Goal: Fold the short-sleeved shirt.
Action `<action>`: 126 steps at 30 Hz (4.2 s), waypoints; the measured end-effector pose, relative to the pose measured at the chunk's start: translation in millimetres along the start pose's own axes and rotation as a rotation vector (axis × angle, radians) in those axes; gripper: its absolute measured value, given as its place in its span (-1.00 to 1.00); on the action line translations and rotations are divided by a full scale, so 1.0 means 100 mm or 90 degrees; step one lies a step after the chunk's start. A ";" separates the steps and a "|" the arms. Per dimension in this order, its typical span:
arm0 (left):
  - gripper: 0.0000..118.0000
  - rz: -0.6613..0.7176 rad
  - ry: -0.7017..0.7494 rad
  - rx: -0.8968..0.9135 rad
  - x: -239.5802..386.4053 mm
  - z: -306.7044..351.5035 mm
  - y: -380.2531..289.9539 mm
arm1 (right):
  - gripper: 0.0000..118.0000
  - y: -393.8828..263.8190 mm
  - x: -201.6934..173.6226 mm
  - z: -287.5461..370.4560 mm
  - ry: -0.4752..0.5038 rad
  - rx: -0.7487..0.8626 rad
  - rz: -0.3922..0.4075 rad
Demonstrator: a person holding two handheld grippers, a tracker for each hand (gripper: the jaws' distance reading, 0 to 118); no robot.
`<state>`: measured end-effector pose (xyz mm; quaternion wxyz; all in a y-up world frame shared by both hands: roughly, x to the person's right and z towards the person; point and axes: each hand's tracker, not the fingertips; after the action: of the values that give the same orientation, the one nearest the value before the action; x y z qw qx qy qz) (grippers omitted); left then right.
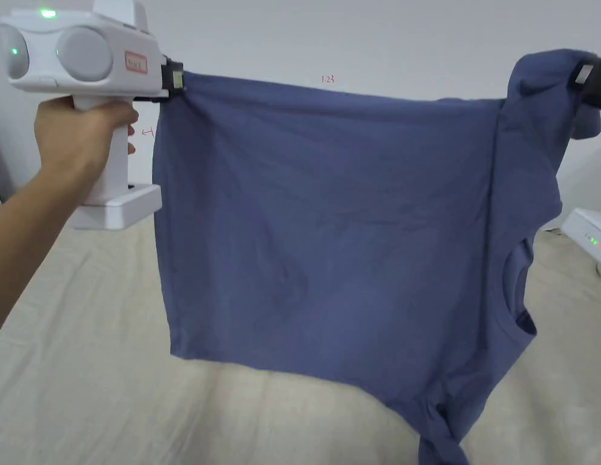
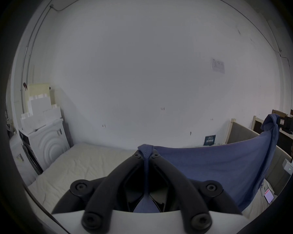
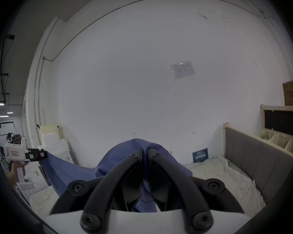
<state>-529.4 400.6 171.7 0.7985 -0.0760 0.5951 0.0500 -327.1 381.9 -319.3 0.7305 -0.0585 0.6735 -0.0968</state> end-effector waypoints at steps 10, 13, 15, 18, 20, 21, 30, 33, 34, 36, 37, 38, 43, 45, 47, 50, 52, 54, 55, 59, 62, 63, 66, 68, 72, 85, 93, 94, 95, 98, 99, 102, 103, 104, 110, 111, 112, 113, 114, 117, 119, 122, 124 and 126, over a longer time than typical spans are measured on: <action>-0.99 -0.004 0.008 -0.005 0.14 -0.21 -0.04 | -0.93 0.01 0.08 -0.27 0.022 0.018 0.031; -0.99 -0.006 0.009 -0.043 0.09 -0.44 -0.42 | -0.93 -0.32 0.22 -0.35 0.030 -0.012 0.017; -0.99 -0.005 0.005 -0.066 0.08 -0.56 -0.72 | -0.93 -0.57 0.25 -0.35 0.025 -0.039 0.011; -0.99 -0.008 0.003 -0.110 0.04 -0.75 -1.13 | -0.93 -0.97 0.38 -0.37 0.017 -0.075 -0.001; -0.99 -0.018 0.004 -0.141 0.04 -0.82 -1.45 | -0.93 -1.25 0.49 -0.38 0.010 -0.109 -0.018; -0.99 -0.025 0.007 -0.162 0.08 -0.75 -1.60 | -0.93 -1.39 0.52 -0.36 0.006 -0.123 -0.022; -0.99 -0.022 -0.006 -0.269 0.04 -0.48 -2.76 | -0.93 -2.38 0.52 0.25 -0.001 -0.232 -0.064; -0.99 -0.006 -0.009 -0.293 -0.02 -0.32 -3.12 | -0.93 -2.63 0.49 0.50 -0.014 -0.276 -0.060; -0.99 -0.001 -0.011 -0.304 -0.04 -0.27 -3.23 | -0.93 -2.70 0.46 0.59 -0.026 -0.293 -0.056; -0.99 0.012 -0.013 -0.318 -0.06 -0.09 -3.44 | -0.93 -2.84 0.42 0.78 -0.037 -0.318 -0.048; -0.99 0.012 -0.013 -0.329 -0.04 0.01 -3.51 | -0.93 -2.90 0.39 0.87 -0.038 -0.324 -0.046; -0.99 0.013 -0.010 -0.335 -0.04 0.12 -3.60 | -0.93 -2.96 0.35 0.97 -0.043 -0.334 -0.043; -0.99 0.037 -0.014 -0.368 -0.10 0.56 -3.97 | -0.93 -3.21 0.24 1.48 -0.047 -0.368 -0.039; -0.99 0.039 -0.014 -0.381 -0.15 0.69 -4.12 | -0.93 -3.29 0.19 1.67 -0.045 -0.385 -0.034; -0.99 0.039 -0.016 -0.393 -0.19 0.84 -4.22 | -0.93 -3.38 0.24 1.82 -0.038 -0.398 -0.030; -0.99 0.040 -0.018 -0.411 -0.20 1.10 -4.31 | -0.93 -3.49 0.23 2.06 -0.031 -0.423 -0.029; -0.99 0.036 -0.020 -0.423 -0.23 1.24 -4.39 | -0.93 -3.57 0.26 2.20 -0.028 -0.438 -0.026; -0.99 0.033 -0.020 -0.432 -0.27 1.33 -4.49 | -0.93 -3.63 0.25 2.35 -0.026 -0.450 -0.026; -0.99 0.029 -0.019 -0.436 -0.28 1.38 -4.52 | -0.93 -3.66 0.23 2.42 -0.027 -0.454 -0.028; -0.99 0.006 -0.018 -0.453 -0.29 1.57 -4.67 | -0.93 -3.78 0.19 2.65 -0.026 -0.476 -0.037; -0.99 0.001 -0.019 -0.466 -0.33 1.67 -4.81 | -0.93 -3.89 0.20 2.75 -0.037 -0.493 -0.046; -0.99 0.000 -0.019 -0.471 -0.32 1.69 -4.85 | -0.93 -3.95 0.19 2.78 -0.044 -0.500 -0.052; -0.99 -0.007 -0.016 -0.487 -0.33 1.70 -4.99 | -0.93 -4.08 0.25 2.80 -0.068 -0.529 -0.067; -0.99 -0.011 -0.016 -0.498 -0.32 1.68 -5.07 | -0.93 -4.18 0.25 2.78 -0.086 -0.553 -0.069; -0.99 -0.010 -0.007 -0.507 -0.29 1.69 -5.14 | -0.93 -4.37 0.28 2.75 -0.116 -0.593 -0.078; 0.79 0.051 0.004 -0.461 -0.08 1.91 -4.62 | 0.59 -3.87 0.04 2.76 -0.123 -0.516 -0.056; 0.83 0.064 -0.006 -0.299 -0.10 1.91 -4.02 | 0.60 -3.08 -0.21 2.65 -0.105 -0.370 -0.039; 0.83 0.058 -0.005 -0.293 -0.10 1.90 -3.94 | 0.60 -3.01 -0.24 2.64 -0.106 -0.355 -0.033; 0.83 0.052 -0.005 -0.288 -0.09 1.90 -3.87 | 0.60 -2.94 -0.27 2.61 -0.105 -0.337 -0.022; 0.82 0.041 0.020 -0.250 -0.04 1.91 -3.68 | 0.60 -2.79 -0.36 2.58 -0.113 -0.286 0.005; 0.81 0.039 0.028 -0.237 -0.03 1.91 -3.65 | 0.59 -2.74 -0.43 2.58 -0.120 -0.276 0.004; 0.72 0.033 0.030 -0.211 -0.03 1.89 -3.64 | 0.58 -2.70 -0.51 2.57 -0.128 -0.254 0.013; 0.63 0.030 0.030 -0.201 -0.01 1.89 -3.64 | 0.55 -2.69 -0.53 2.56 -0.131 -0.251 0.018; 0.47 0.030 0.028 -0.191 0.00 1.90 -3.65 | 0.43 -2.68 -0.56 2.56 -0.133 -0.247 0.024; -1.00 0.052 0.009 -0.198 0.02 1.88 -3.72 | -1.00 -2.73 -0.64 2.58 -0.133 -0.226 0.048; -1.00 0.052 0.009 -0.200 0.02 1.88 -3.74 | -1.00 -2.73 -0.64 2.57 -0.132 -0.229 0.053; -1.00 0.051 0.010 -0.200 0.03 1.89 -3.75 | -1.00 -2.73 -0.65 2.56 -0.130 -0.232 0.058; -1.00 0.048 0.011 -0.204 0.05 1.89 -3.74 | -1.00 -2.74 -0.68 2.57 -0.134 -0.228 0.064; -1.00 0.046 0.010 -0.205 0.06 1.90 -3.75 | -1.00 -2.74 -0.70 2.57 -0.136 -0.226 0.071; -1.00 0.048 0.007 -0.205 0.06 1.93 -3.74 | -1.00 -2.73 -0.66 2.56 -0.136 -0.221 0.075; -1.00 0.048 0.006 -0.203 0.05 1.95 -3.73 | -1.00 -2.73 -0.64 2.56 -0.133 -0.220 0.076; -1.00 0.051 0.005 -0.212 0.05 1.97 -3.72 | -1.00 -2.73 -0.65 2.55 -0.130 -0.220 0.081; -1.00 0.052 0.003 -0.232 0.03 1.96 -3.74 | -1.00 -2.74 -0.64 2.54 -0.127 -0.222 0.080; -1.00 0.059 0.004 -0.285 -0.05 1.92 -3.79 | -1.00 -2.75 -0.63 2.54 -0.124 -0.224 0.080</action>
<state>-285.1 62.5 253.4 0.7566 -0.2238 0.5746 0.2174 -96.5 116.6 -176.8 0.7752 -0.1522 0.6087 0.0740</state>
